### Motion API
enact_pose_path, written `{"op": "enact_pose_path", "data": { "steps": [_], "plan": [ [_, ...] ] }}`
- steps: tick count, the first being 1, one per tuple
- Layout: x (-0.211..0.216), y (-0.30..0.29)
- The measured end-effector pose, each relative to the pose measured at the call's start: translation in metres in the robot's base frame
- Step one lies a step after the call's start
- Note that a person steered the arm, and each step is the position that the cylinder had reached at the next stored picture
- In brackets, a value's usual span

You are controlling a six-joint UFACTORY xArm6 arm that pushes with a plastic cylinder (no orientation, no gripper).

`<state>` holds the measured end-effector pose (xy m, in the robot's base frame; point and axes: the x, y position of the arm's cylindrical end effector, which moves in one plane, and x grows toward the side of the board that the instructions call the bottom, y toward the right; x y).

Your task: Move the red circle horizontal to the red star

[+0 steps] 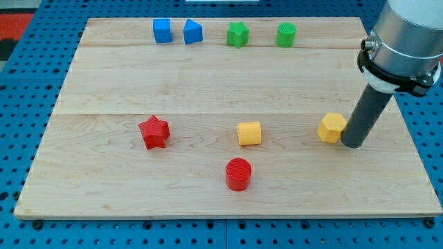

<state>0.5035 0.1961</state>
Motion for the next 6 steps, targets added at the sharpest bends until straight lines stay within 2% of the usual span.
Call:
{"op": "enact_pose_path", "data": {
  "steps": [1,2,3,5,6],
  "plan": [
    [0.012,0.0],
    [0.05,-0.028],
    [0.069,-0.09],
    [0.056,-0.249],
    [0.052,-0.267]
  ]
}}
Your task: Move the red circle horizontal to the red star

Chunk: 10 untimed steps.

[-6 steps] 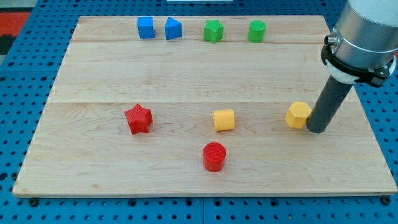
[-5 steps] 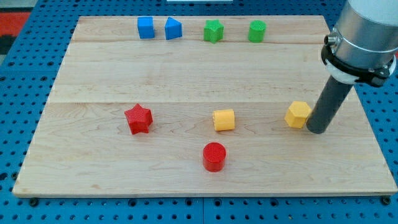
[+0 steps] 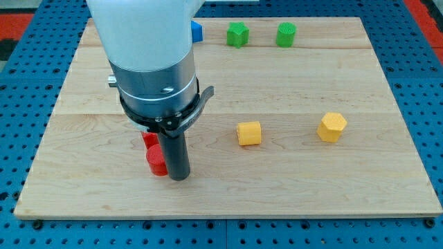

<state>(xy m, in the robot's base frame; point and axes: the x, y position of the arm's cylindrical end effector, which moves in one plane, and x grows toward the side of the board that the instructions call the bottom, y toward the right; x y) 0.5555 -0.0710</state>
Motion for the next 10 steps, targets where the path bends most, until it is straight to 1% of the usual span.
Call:
{"op": "enact_pose_path", "data": {
  "steps": [1,2,3,4,5,6,7,8,9,10],
  "plan": [
    [-0.019,-0.061],
    [-0.024,-0.127],
    [-0.023,-0.145],
    [-0.01,-0.142],
    [-0.01,-0.076],
    [-0.054,-0.08],
    [-0.065,-0.095],
    [-0.065,-0.119],
    [-0.065,-0.097],
    [-0.028,-0.033]
  ]
}}
